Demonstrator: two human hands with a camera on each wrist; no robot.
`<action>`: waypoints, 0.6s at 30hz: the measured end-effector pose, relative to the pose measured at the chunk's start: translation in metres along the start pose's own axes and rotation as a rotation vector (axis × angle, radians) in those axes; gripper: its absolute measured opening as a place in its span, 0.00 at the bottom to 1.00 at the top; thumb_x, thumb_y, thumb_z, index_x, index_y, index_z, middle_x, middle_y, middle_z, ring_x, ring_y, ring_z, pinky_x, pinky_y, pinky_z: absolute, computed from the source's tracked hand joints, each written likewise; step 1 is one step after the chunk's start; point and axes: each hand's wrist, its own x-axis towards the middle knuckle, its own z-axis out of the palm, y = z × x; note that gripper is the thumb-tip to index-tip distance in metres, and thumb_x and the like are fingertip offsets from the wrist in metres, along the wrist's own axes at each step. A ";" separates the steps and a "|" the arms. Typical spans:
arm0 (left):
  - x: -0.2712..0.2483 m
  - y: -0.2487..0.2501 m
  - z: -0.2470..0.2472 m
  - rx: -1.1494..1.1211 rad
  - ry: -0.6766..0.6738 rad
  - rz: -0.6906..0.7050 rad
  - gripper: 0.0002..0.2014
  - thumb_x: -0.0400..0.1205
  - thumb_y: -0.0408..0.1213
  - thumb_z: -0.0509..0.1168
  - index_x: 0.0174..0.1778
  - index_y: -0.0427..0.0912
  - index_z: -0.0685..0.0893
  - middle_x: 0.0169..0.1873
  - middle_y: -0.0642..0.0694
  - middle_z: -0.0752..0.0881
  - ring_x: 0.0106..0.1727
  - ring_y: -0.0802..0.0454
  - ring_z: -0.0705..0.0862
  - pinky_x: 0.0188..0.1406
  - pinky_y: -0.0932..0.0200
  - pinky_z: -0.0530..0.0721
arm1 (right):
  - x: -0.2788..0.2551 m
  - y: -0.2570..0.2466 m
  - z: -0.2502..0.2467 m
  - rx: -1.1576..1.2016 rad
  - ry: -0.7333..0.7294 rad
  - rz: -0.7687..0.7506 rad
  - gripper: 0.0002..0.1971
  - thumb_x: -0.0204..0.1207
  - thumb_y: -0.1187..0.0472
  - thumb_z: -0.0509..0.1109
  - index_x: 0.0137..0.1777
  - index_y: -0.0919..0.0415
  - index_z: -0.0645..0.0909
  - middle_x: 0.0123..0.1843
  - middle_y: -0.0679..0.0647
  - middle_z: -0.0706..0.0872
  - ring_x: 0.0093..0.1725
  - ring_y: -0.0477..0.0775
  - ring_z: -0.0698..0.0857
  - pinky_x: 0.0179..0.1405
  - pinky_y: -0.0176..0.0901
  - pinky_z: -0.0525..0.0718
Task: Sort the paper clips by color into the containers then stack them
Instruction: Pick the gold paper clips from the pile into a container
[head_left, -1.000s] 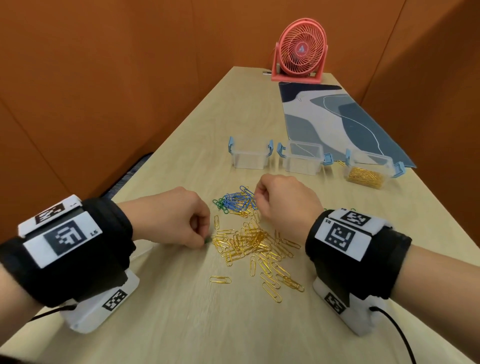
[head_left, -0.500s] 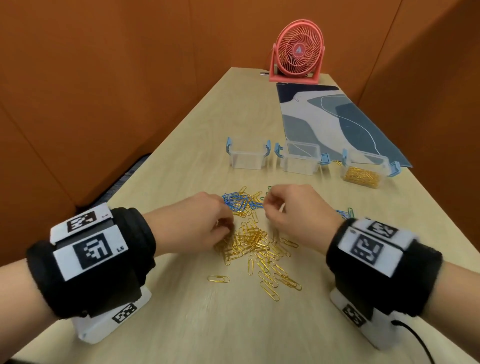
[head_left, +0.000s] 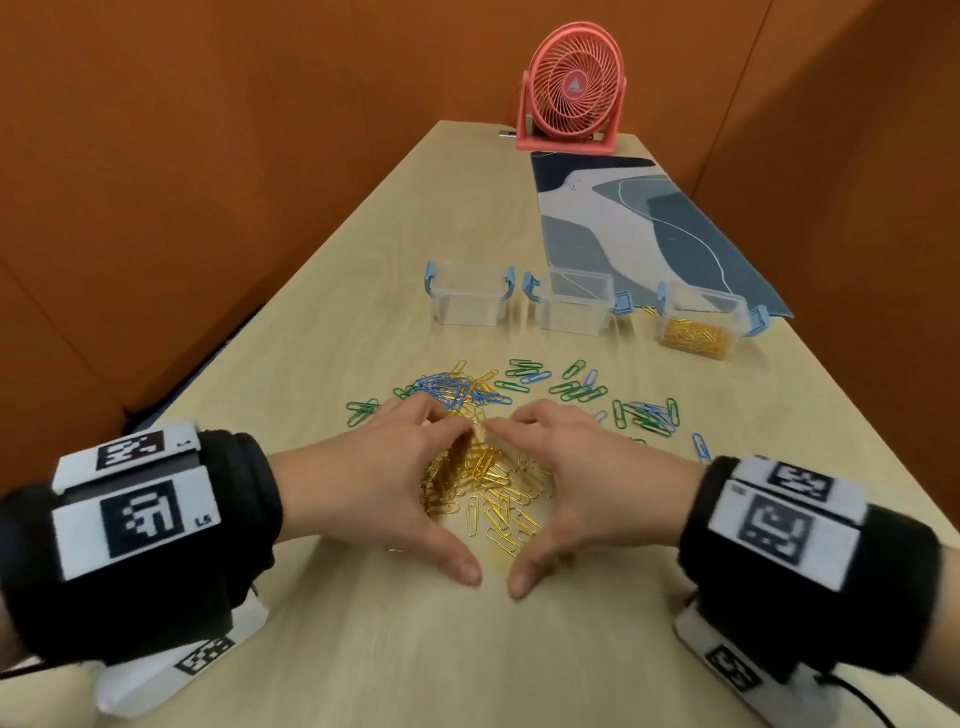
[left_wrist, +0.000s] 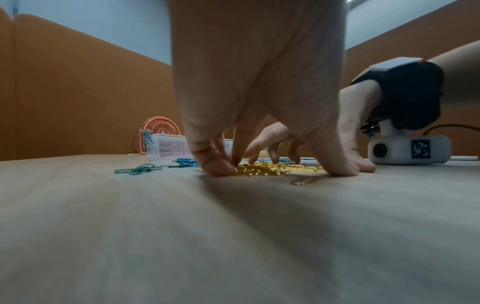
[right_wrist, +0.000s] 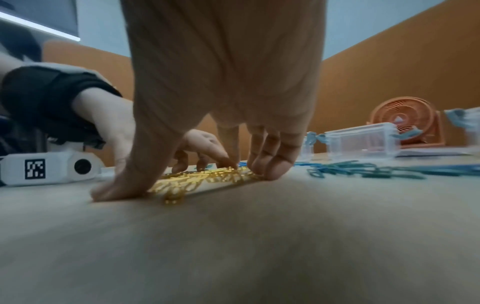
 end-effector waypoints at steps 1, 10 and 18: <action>0.001 0.000 0.000 -0.039 0.013 -0.007 0.50 0.57 0.67 0.75 0.75 0.57 0.65 0.61 0.57 0.65 0.64 0.59 0.66 0.64 0.71 0.68 | 0.004 -0.003 0.001 0.013 0.000 -0.003 0.56 0.51 0.41 0.84 0.79 0.41 0.58 0.72 0.45 0.64 0.73 0.47 0.62 0.76 0.43 0.66; 0.010 0.000 -0.002 -0.158 0.134 0.003 0.25 0.67 0.54 0.76 0.60 0.58 0.85 0.52 0.55 0.79 0.43 0.62 0.78 0.43 0.74 0.73 | 0.011 -0.011 -0.004 0.001 0.100 0.067 0.25 0.66 0.48 0.77 0.65 0.45 0.81 0.53 0.48 0.78 0.53 0.47 0.74 0.49 0.35 0.71; 0.015 0.006 -0.003 -0.157 0.169 0.028 0.09 0.74 0.44 0.73 0.49 0.53 0.91 0.40 0.48 0.88 0.40 0.54 0.82 0.45 0.60 0.80 | 0.011 -0.010 -0.006 -0.123 0.119 -0.013 0.15 0.78 0.55 0.68 0.62 0.55 0.84 0.33 0.45 0.70 0.46 0.46 0.71 0.36 0.31 0.59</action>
